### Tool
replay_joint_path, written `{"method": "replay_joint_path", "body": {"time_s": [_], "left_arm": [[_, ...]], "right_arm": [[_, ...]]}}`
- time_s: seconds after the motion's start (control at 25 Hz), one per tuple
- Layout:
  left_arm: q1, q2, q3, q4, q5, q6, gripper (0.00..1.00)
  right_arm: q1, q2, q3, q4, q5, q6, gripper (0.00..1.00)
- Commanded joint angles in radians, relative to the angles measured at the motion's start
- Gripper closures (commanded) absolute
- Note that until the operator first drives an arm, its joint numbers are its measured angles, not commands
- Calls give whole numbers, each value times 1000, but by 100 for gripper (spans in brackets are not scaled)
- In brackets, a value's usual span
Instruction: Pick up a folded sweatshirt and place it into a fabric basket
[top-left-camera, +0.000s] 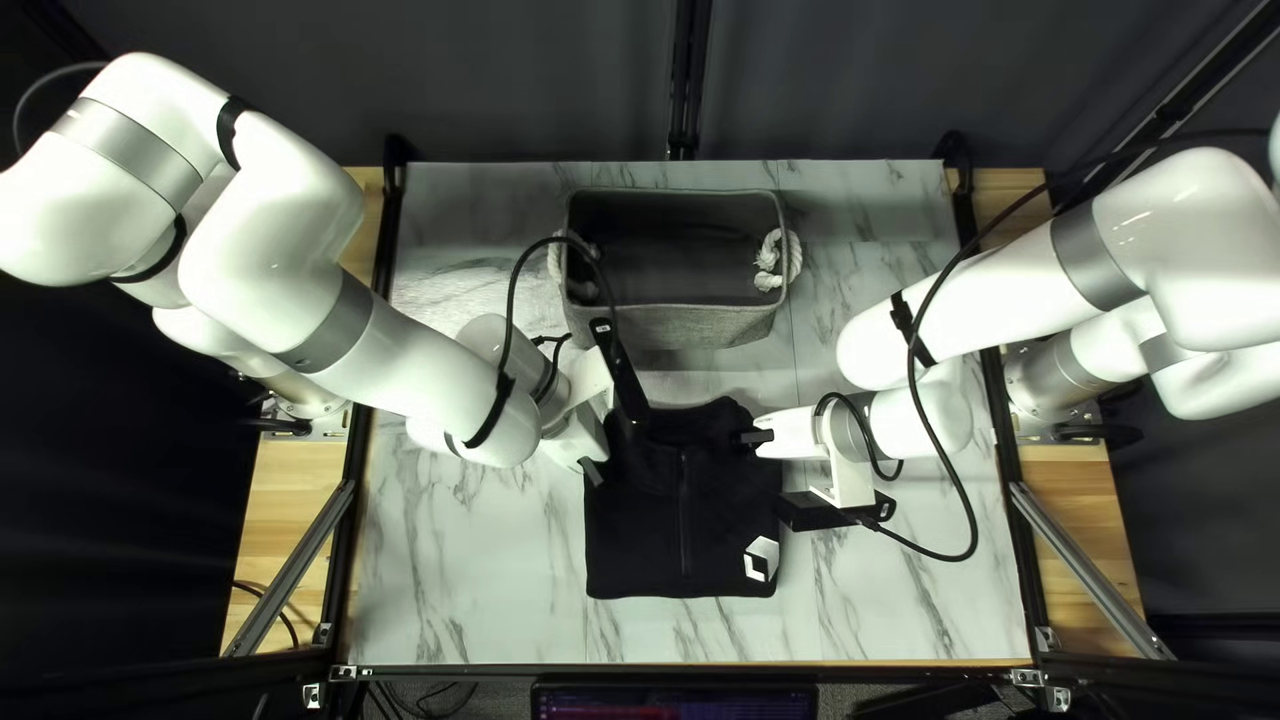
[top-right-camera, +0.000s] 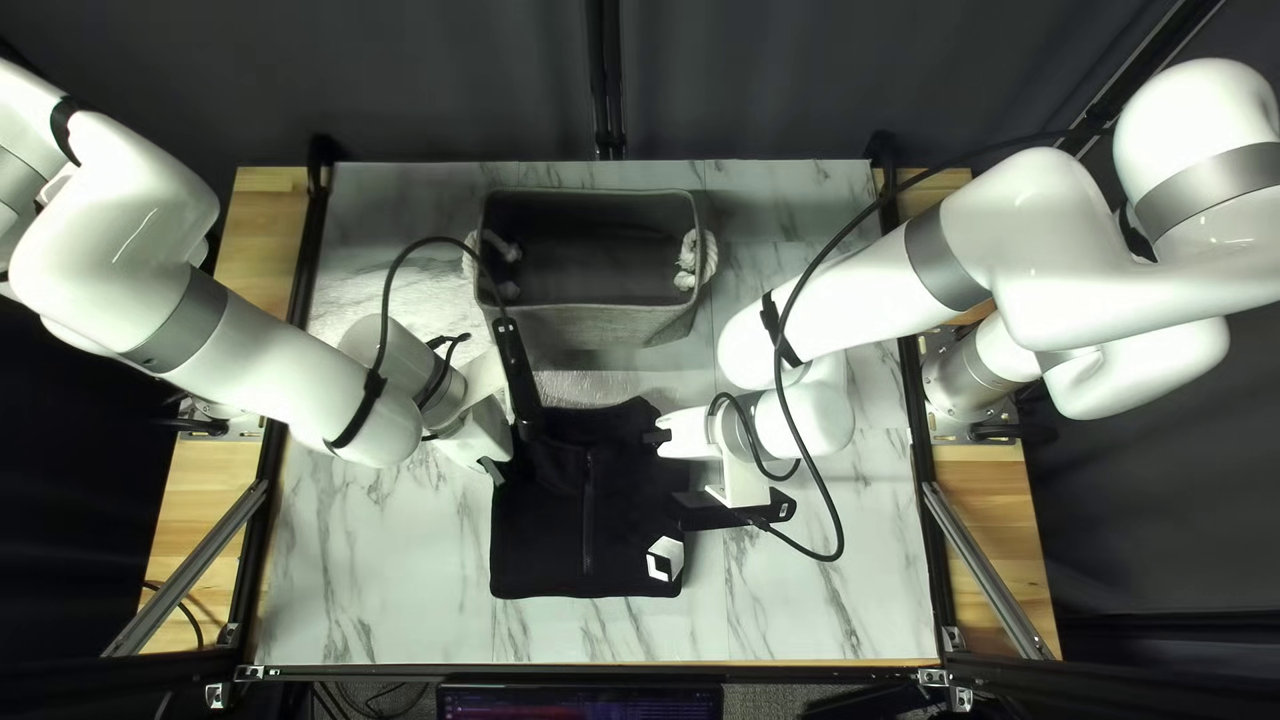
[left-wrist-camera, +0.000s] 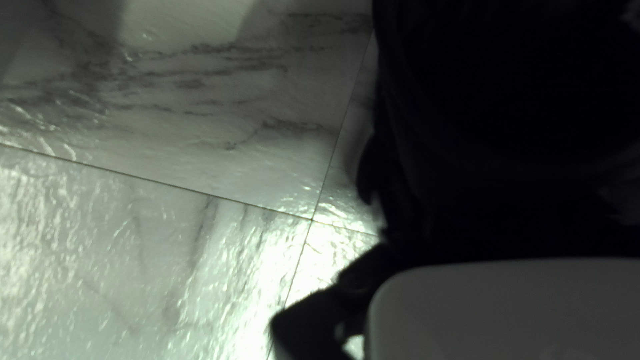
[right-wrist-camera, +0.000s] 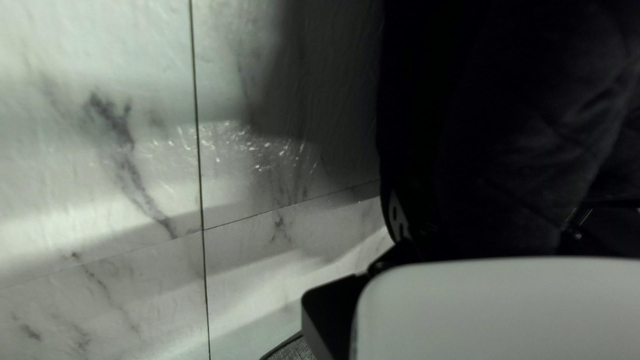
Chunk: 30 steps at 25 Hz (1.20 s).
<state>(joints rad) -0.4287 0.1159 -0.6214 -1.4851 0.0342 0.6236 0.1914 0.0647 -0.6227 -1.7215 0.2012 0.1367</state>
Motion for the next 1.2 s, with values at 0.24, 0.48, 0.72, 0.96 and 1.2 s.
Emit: {"method": "replay_joint_path", "body": {"time_s": [0.24, 0.48, 0.72, 0.96, 1.2], "left_arm": [[33, -79, 31, 598, 57, -518, 100], [93, -186, 46, 887, 144, -727, 100], [132, -256, 56, 1018, 206, -822, 100], [149, -257, 57, 999, 215, -798, 100], [226, -319, 54, 978, 292, -713, 100]], "right_arm": [[-8, -80, 50, 45, 0, -51, 100], [-8, -162, 88, 136, 18, -155, 100], [-26, -254, 124, 248, 28, -302, 100], [-34, -299, 146, 249, 41, -321, 100], [-78, -349, 157, 324, 26, -446, 100]]}}
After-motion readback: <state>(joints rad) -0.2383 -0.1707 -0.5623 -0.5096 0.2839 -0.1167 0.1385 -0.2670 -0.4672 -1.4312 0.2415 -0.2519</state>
